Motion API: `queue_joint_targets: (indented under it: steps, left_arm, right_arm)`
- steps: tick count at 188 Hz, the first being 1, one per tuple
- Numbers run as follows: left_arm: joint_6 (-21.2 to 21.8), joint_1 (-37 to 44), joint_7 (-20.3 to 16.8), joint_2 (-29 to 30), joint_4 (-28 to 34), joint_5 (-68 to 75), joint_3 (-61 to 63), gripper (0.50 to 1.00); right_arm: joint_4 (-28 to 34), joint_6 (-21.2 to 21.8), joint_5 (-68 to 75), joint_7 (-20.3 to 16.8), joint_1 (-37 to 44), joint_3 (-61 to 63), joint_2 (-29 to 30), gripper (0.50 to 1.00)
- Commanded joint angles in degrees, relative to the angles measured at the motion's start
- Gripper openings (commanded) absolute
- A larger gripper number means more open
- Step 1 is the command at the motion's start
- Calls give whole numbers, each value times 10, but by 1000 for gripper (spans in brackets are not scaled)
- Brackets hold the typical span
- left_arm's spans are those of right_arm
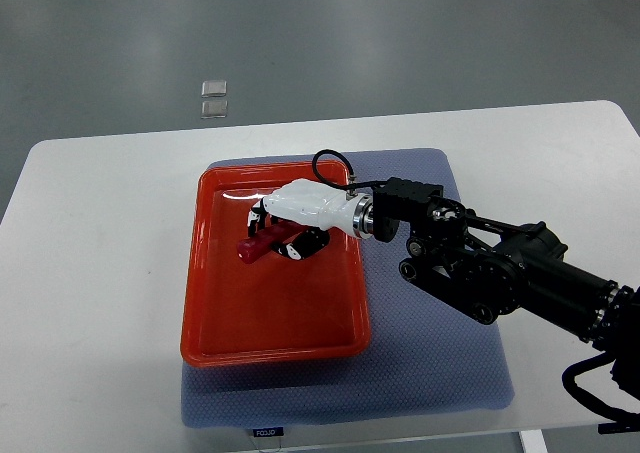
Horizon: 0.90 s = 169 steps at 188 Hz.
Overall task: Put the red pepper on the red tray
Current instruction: 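Open the right hand to release the pepper and withdraw upward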
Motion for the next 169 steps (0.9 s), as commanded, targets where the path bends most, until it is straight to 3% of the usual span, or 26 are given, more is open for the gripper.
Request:
queue_joint_targets:
  steps: [1,17,41,79,122,169]
  left_arm:
    - [0,0,0,0,0,0,0,1000]
    - [0,0,0,0,0,0,0,1000]
    - [1,0,0,0,0,0,0,1000]
    - [1,0,0,0,0,0,0,1000]
    - [1,0,1,0,0,0,0,1000]
    - [0,0,1,0,0,0,0,1000]
  right_arm:
    - [-1,-2,1,-1,-1,1,0,731]
    - [-1,-2,9,-1,-4,4,0,805]
    - [-1,-2,12,-1,-9,11,0,854]
    - [-1,-2,62,-1,-12,85,0,854]
    - [-25,-5,225,-23,-21,180,-31,854]
    - [-90,-110,464,-32,-34,198,-42,854]
